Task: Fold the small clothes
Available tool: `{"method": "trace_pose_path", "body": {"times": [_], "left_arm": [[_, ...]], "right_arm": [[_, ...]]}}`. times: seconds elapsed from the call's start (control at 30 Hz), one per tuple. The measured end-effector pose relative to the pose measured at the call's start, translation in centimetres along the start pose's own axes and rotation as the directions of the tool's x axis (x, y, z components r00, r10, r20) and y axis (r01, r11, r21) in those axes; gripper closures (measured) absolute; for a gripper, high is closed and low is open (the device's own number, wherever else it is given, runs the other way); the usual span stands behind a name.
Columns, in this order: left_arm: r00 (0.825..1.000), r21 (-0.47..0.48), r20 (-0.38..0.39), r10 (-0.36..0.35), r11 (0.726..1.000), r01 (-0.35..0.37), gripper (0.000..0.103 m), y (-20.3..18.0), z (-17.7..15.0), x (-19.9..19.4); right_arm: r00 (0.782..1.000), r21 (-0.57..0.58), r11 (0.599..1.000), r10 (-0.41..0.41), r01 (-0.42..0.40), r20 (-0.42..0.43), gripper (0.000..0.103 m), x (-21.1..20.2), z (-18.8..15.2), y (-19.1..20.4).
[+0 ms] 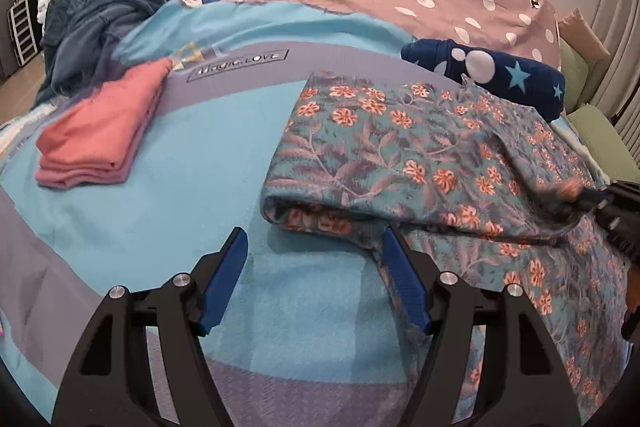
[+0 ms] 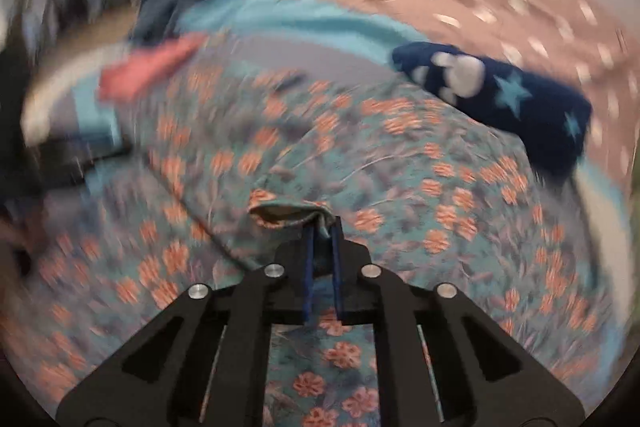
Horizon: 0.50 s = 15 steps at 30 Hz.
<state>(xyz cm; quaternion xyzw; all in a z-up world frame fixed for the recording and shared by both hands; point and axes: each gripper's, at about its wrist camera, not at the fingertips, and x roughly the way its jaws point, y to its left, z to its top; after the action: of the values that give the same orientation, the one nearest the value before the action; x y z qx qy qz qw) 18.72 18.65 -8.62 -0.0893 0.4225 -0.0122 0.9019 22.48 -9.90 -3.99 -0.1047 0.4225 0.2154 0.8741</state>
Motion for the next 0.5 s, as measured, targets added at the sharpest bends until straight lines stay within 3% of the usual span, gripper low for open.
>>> {"method": "trace_pose_path", "body": {"times": [0.07,0.1,0.17,0.2,0.3,0.37,0.5], "left_arm": [[1.000,-0.010,0.001,-0.005,1.000,0.005,0.032,0.0,0.1,0.1],[1.000,-0.013,0.000,-0.005,1.000,0.005,0.032,0.1,0.2,0.2],[1.000,-0.013,-0.003,-0.005,1.000,0.005,0.032,0.0,0.2,0.3],[1.000,-0.012,-0.005,-0.005,1.000,0.005,0.032,0.0,0.2,0.4],[1.000,-0.010,-0.011,-0.002,1.000,0.002,0.032,-0.2,0.1,0.6],[1.000,-0.008,-0.014,0.001,1.000,-0.001,0.032,-0.3,0.2,0.7],[1.000,-0.006,-0.020,0.005,1.000,-0.005,0.032,-0.4,0.3,0.8]], "right_arm": [[0.997,0.212,0.974,0.071,-0.077,0.033,0.095,-1.3,-0.3,-3.9],[0.991,0.345,0.929,0.123,-0.131,0.045,0.095,-1.7,-1.0,-6.5],[0.981,0.517,0.836,0.191,-0.185,0.043,0.094,-1.5,-2.7,-10.4],[0.978,0.558,0.809,0.204,-0.187,0.033,0.092,-1.2,-3.4,-11.5],[0.979,0.627,0.761,0.202,-0.170,0.020,0.077,-0.9,-5.3,-13.1],[0.974,0.648,0.737,0.225,-0.193,0.033,0.050,-0.9,-6.0,-13.3],[0.966,0.610,0.757,0.252,-0.236,0.061,0.045,-0.5,-5.5,-12.5]]}}
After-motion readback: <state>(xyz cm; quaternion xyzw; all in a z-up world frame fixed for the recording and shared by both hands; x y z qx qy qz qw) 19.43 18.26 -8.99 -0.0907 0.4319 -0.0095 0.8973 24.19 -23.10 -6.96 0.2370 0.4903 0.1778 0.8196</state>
